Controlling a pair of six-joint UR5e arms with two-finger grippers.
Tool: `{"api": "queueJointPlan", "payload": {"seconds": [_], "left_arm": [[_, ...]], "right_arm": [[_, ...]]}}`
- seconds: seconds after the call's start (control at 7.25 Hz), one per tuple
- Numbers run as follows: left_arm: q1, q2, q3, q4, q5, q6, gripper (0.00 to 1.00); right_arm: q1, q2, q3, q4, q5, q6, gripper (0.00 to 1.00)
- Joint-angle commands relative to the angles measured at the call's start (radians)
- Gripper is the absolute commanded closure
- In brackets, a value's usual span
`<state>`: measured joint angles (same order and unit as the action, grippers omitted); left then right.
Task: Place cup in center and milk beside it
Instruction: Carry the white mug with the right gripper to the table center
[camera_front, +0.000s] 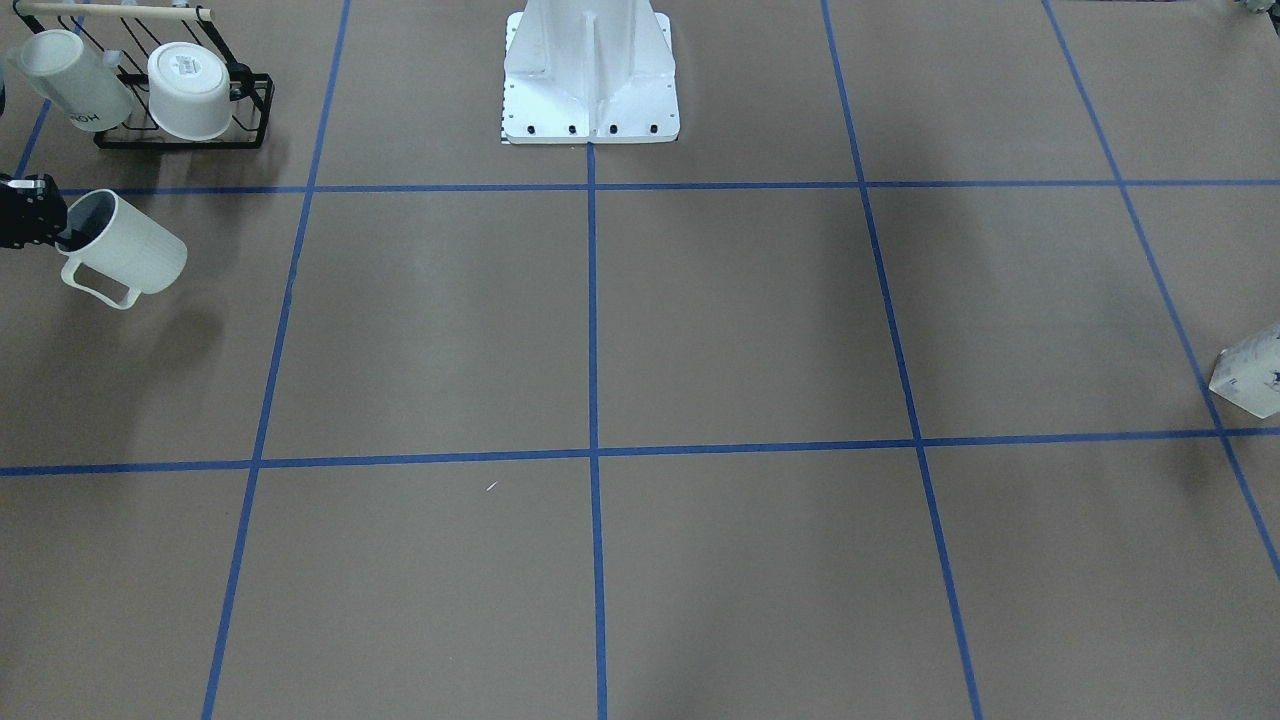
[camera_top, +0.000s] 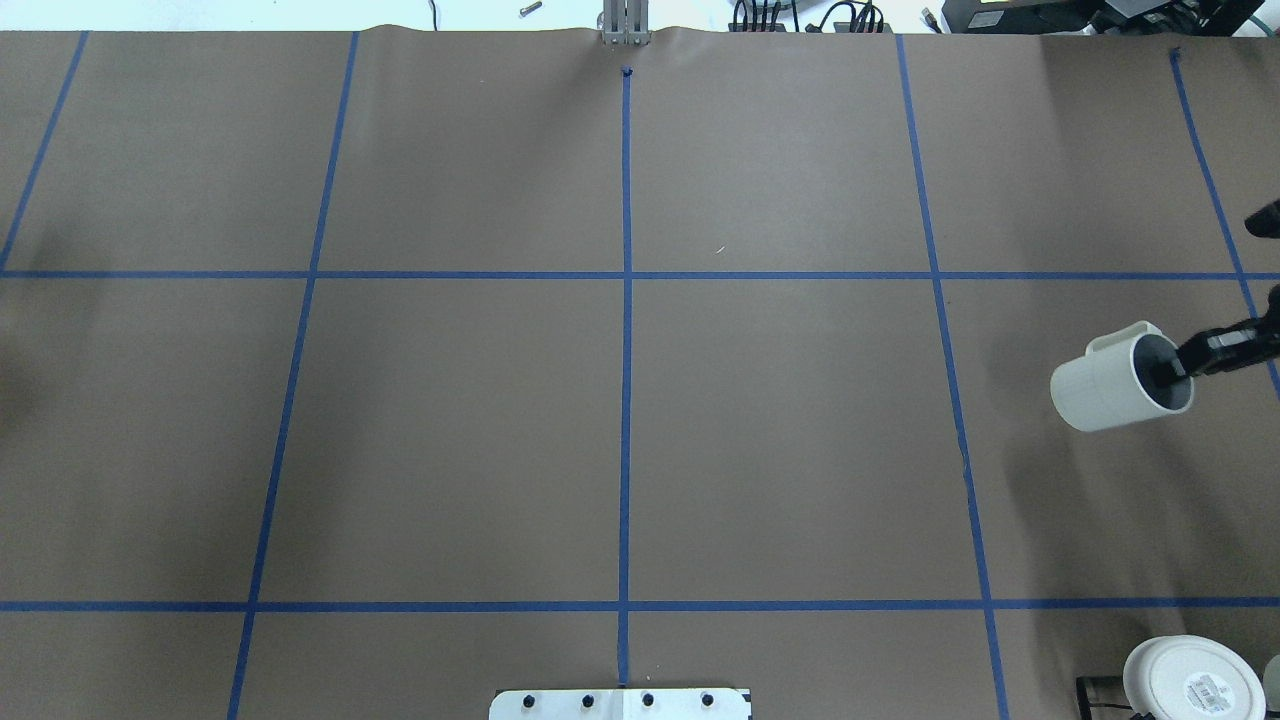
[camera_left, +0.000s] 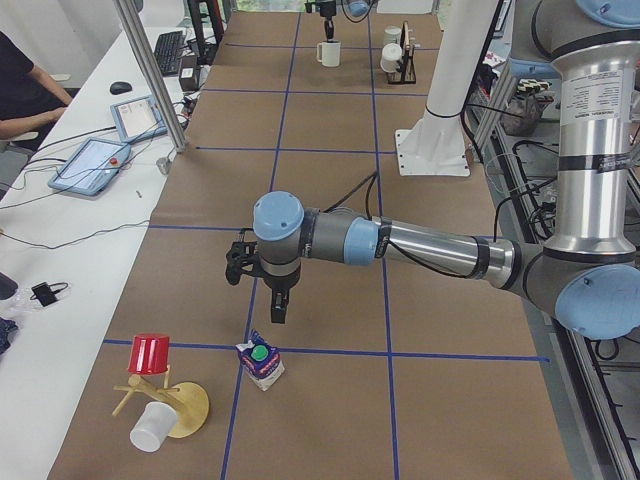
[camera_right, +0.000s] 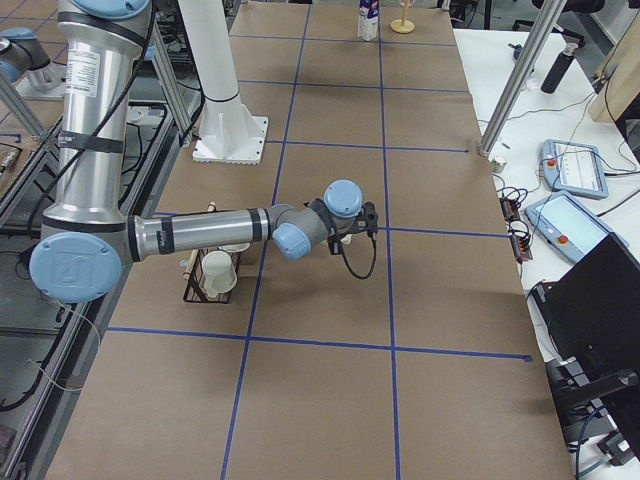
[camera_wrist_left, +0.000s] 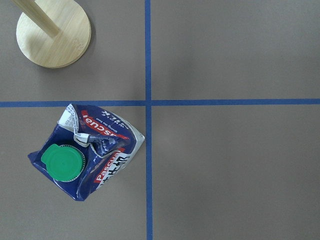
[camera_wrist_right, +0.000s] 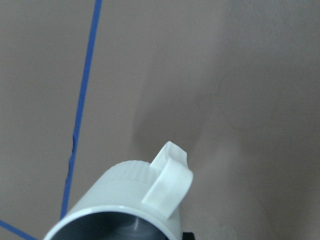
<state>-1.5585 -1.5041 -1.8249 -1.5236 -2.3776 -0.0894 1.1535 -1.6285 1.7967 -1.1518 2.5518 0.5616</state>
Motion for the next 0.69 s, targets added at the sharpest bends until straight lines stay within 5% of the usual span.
{"api": "queueJointPlan", "payload": {"seconds": [0.0,0.14,0.55], "left_arm": [[0.0,0.001,-0.001,-0.004,0.0,0.0,0.02],[0.0,0.001,-0.002,-0.004,0.0,-0.001,0.02],[0.0,-0.001,-0.001,-0.007,0.0,-0.004,0.02]], "right_arm": [[-0.027,0.375,-0.026,-0.417,-0.095,0.015,1.0],[-0.09,0.501,-0.052,-0.527,-0.172,0.018,1.0],[-0.288,0.862,-0.338,-0.519,-0.376,0.188,1.0]]}}
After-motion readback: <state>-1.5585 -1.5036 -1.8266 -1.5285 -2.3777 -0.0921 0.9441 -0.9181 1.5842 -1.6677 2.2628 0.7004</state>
